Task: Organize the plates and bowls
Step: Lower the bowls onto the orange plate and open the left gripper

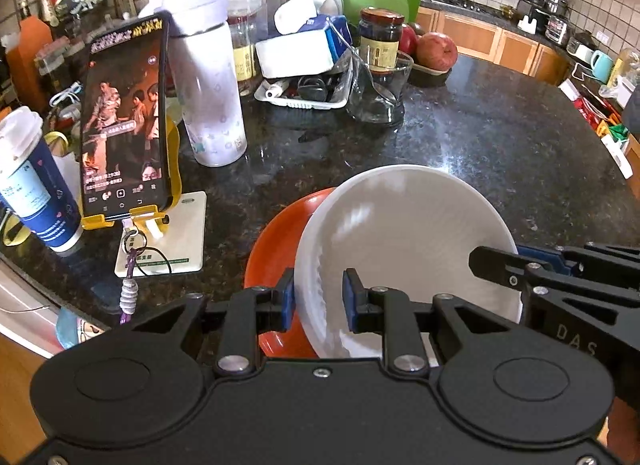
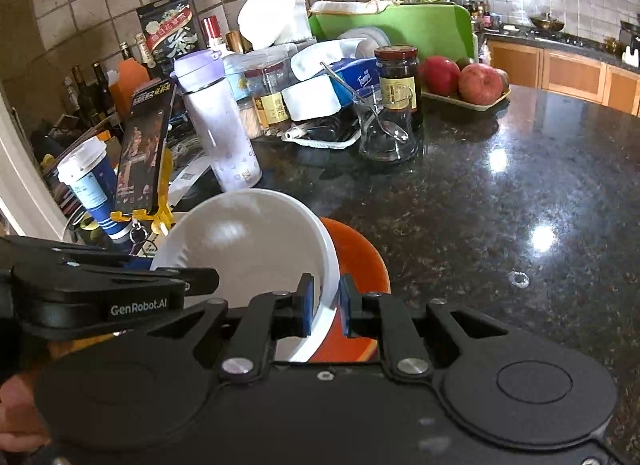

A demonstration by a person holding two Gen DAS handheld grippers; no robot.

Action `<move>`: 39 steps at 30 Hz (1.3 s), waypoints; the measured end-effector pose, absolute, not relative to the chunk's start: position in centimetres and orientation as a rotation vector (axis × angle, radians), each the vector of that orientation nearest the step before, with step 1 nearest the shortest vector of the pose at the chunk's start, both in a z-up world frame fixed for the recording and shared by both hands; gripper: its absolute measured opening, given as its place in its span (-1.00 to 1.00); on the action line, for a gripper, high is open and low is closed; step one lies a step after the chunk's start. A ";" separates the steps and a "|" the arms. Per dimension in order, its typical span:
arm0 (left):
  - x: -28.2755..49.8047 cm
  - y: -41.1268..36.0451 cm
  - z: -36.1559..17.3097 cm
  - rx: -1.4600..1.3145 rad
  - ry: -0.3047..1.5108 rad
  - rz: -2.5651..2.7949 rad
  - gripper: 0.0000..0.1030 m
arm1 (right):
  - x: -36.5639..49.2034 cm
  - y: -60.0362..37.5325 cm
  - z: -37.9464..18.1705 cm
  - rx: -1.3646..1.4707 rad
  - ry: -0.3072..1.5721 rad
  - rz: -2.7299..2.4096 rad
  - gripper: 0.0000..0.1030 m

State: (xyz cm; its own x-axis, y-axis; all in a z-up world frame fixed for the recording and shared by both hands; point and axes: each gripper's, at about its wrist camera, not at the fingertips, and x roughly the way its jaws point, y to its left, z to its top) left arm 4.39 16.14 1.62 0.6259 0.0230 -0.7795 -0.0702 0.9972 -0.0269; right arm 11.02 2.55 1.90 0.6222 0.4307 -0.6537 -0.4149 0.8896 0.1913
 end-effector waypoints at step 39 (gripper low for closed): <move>3.4 19.5 3.2 0.026 0.740 -0.057 0.09 | 7.1 3.5 3.9 0.061 0.558 0.216 -0.17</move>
State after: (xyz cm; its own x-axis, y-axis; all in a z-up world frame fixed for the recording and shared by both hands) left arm 3.40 19.49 3.22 0.7368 -0.0426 -0.6748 0.0608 0.9981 0.0034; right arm 7.09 3.48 3.90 0.8265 0.2197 -0.5182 -0.1868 0.9756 0.1156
